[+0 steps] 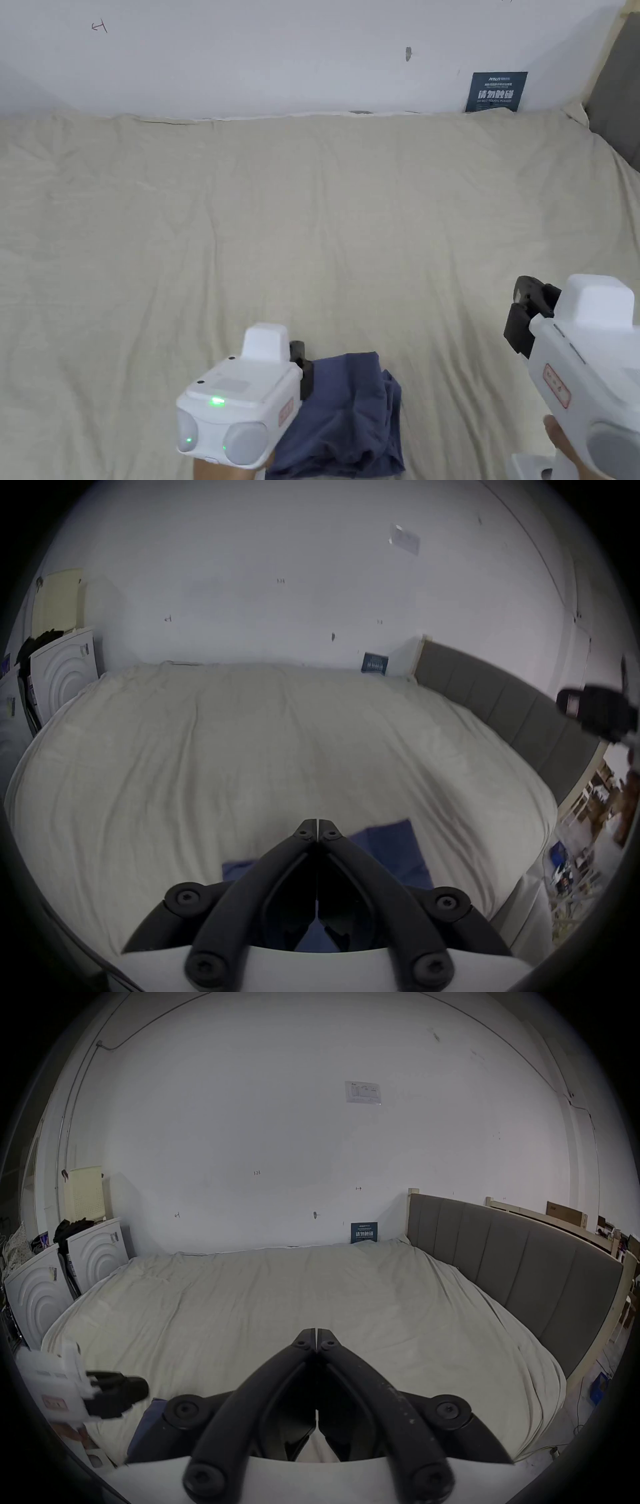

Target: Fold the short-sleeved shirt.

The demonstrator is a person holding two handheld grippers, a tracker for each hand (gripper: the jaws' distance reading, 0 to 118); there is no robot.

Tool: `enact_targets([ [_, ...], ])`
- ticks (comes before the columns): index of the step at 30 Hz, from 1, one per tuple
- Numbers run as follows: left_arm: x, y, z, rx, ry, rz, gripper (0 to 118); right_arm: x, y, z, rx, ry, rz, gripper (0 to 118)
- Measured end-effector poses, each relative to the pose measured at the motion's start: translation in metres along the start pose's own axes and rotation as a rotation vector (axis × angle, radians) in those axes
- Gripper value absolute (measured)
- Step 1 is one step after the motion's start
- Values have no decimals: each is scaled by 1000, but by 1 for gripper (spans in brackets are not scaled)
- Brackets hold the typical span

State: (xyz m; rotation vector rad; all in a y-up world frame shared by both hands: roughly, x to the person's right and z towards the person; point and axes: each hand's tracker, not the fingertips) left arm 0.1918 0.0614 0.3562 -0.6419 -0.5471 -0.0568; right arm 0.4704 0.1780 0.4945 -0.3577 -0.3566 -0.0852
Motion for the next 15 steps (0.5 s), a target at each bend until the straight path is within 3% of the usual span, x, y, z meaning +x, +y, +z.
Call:
enact_targets([
  [8, 69, -26, -35, -119, -136, -56, 0, 12, -3, 1, -13, -17, 7, 1],
  [11, 87, -49, -62, -216, -132, -142, 0, 15, -5, 0, -20, -22, 4, 1],
  [12, 90, -59, -72, -281, -134, -104, 0, 16, -6, 0, -21, -23, 2, 1],
  [15, 97, -58, -57, -188, -109, -47, 0, 18, -8, 1, -27, -25, 1, 1],
])
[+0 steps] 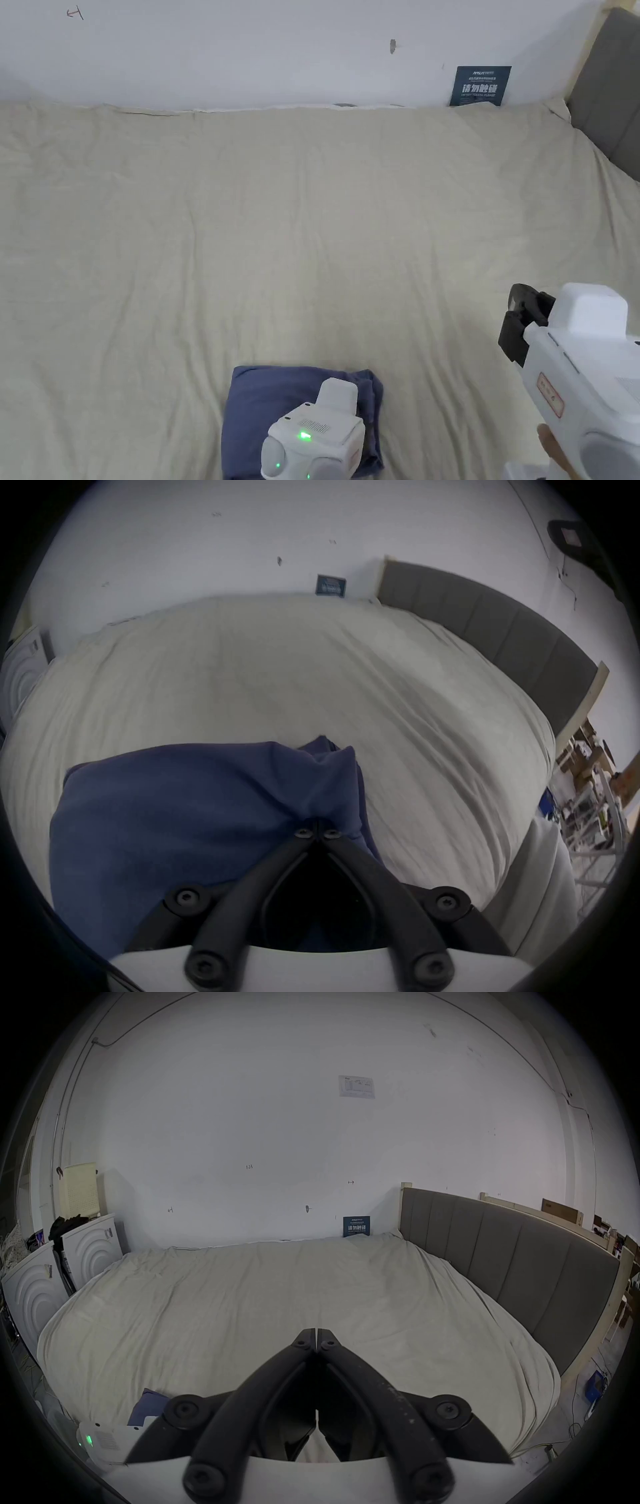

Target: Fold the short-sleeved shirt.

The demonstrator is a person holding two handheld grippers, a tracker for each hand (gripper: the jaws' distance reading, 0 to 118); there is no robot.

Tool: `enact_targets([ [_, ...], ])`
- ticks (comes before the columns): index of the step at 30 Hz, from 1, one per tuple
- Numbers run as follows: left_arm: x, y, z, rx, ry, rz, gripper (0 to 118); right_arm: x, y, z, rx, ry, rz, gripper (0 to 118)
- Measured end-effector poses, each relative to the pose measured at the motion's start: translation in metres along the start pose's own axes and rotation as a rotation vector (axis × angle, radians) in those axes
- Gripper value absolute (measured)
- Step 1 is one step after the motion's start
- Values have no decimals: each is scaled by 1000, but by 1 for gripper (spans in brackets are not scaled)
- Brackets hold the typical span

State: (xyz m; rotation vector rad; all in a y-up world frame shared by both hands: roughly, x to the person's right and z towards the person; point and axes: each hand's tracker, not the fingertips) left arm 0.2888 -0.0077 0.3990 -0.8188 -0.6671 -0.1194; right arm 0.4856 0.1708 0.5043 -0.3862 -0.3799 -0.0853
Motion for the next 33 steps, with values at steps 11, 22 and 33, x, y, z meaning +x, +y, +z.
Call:
enact_targets([
  [11, -35, 59, 91, 301, 33, -64, 0, -13, 14, 8, 68, 23, 14, 1],
  [22, -132, 106, 199, 680, 326, -53, 0, -55, 37, 16, 182, 36, 62, 1],
  [33, -190, 93, 240, 720, 498, -10, 0, -76, 40, 18, 203, 60, 79, 1],
])
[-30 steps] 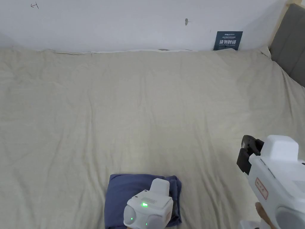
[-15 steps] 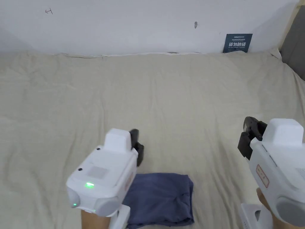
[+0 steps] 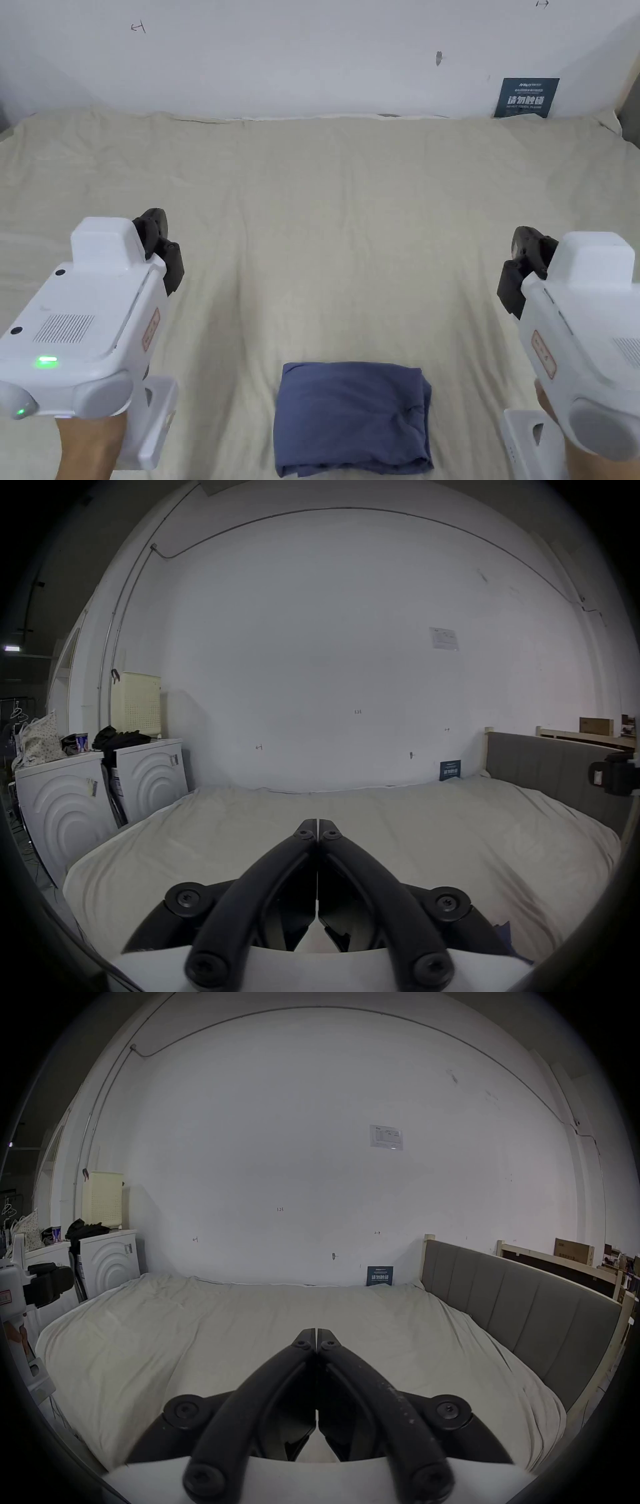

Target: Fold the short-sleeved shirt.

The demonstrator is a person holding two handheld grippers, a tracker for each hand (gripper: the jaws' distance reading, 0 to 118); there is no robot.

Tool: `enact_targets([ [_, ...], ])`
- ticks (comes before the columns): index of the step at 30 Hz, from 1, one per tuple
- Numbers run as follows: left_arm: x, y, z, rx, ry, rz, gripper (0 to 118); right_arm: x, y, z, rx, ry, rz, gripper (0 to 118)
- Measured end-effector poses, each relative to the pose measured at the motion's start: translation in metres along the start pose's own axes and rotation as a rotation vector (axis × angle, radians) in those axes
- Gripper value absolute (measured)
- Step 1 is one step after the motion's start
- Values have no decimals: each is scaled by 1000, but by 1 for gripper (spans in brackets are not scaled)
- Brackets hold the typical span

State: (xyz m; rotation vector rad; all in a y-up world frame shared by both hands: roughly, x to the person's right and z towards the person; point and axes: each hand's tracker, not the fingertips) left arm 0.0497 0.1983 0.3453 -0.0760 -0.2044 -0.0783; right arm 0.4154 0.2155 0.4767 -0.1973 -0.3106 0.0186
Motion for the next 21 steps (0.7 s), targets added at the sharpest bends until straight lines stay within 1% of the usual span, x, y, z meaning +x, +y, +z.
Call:
enact_targets([
  [6, 1, -3, 2, -12, -3, 6, 0, -5, -2, -2, -1, 11, 8, 1],
  [9, 1, -3, 2, -15, -9, 8, 0, -15, -17, -11, -43, 41, 11, 1],
  [11, 2, -3, 1, -17, -11, 8, 0, -27, -38, -21, -117, 54, 29, 1],
  [14, 2, -6, 1, -27, -16, 8, 0, -47, -84, -38, -235, 99, 67, 1],
  [17, -3, -10, 0, -41, -24, 34, 0, -68, -133, -52, -371, 151, 67, 1],
  [19, -3, -12, 1, -50, -21, 31, 0, -83, -167, -61, -467, 168, 123, 1],
  [21, -5, -16, 1, -68, -27, 36, 0, -91, -197, -65, -544, 179, 132, 1],
])
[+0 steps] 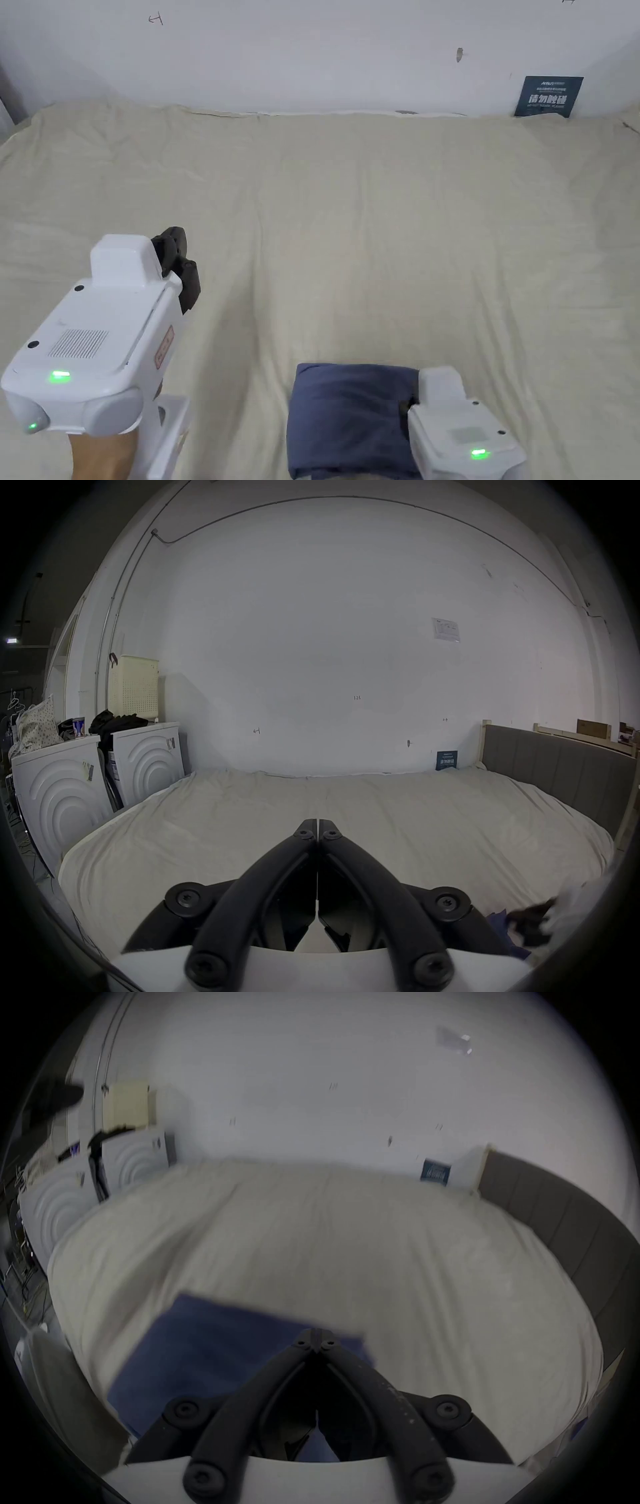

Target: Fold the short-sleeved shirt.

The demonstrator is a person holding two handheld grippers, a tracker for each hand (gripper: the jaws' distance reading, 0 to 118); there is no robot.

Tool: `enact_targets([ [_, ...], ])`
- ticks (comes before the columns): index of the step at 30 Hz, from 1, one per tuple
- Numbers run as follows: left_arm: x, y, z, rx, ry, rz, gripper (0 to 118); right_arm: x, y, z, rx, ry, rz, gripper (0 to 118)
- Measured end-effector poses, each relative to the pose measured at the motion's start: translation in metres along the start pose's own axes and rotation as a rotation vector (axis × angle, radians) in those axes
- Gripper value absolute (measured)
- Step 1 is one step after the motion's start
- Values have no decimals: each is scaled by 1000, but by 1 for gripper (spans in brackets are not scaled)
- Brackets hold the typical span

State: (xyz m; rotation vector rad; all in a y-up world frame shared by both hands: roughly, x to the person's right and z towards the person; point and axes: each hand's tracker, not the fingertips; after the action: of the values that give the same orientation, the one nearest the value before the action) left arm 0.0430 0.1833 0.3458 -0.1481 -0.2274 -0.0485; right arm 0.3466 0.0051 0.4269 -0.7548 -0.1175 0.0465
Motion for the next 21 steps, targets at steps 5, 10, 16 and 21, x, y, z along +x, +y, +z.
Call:
enact_targets([
  [5, -3, -15, -6, -109, -38, 70, 0, -9, -41, -22, 53, -69, -39, 1],
  [10, -3, -51, -32, -458, -198, 282, 2, -1, -31, -25, -45, -36, -60, 1],
  [16, 17, -130, -67, -855, -380, 583, 118, -2, -25, -11, -40, -17, -54, 1],
  [21, 38, -175, -87, -1007, -429, 601, 116, 6, -26, -15, -43, 2, -65, 1],
])
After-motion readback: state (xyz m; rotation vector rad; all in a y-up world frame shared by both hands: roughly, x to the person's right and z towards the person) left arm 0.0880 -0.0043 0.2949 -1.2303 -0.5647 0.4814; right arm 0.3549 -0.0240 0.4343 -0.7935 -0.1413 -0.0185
